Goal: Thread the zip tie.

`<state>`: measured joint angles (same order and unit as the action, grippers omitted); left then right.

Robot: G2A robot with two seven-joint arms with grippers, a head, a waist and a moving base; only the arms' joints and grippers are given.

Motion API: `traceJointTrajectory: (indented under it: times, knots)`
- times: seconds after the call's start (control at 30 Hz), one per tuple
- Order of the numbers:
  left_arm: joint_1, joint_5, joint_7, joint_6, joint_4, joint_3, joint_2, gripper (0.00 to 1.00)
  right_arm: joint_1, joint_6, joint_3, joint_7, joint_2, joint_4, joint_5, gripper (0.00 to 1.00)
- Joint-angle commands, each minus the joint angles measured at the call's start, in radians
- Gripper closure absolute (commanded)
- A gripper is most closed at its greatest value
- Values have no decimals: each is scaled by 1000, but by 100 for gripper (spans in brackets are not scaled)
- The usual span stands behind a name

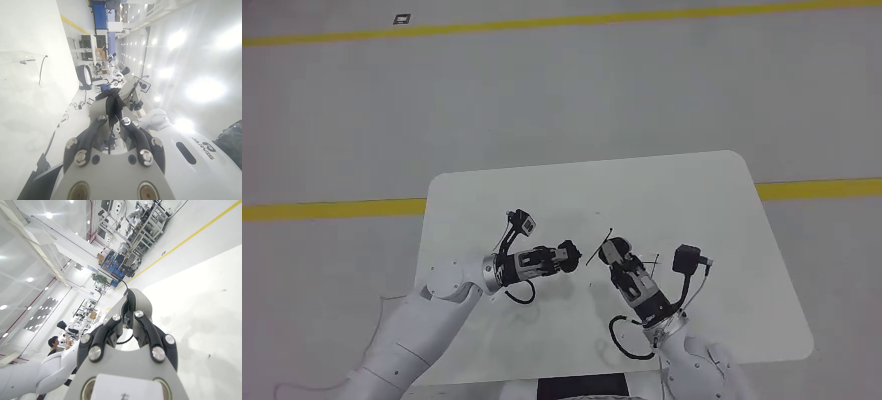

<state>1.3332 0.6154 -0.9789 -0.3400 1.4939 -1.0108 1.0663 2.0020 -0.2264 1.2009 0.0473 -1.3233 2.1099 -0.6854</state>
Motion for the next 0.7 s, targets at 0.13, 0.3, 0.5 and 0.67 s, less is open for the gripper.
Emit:
traceJointTrajectory:
  times: [0.13, 0.3, 0.5, 0.67]
  knots:
    - [0, 0, 0, 0, 0, 0, 0, 100, -6, 16, -66, 146, -5, -40, -152, 100]
    - [0, 0, 0, 0, 0, 0, 0, 100, -13, 49, -104, 241, -8, -70, -263, 100]
    - [0, 0, 0, 0, 0, 0, 0, 100, -18, 48, -114, 272, -8, -78, -282, 100]
    - [0, 0, 0, 0, 0, 0, 0, 100, -33, 67, -118, 275, -8, -88, -320, 100]
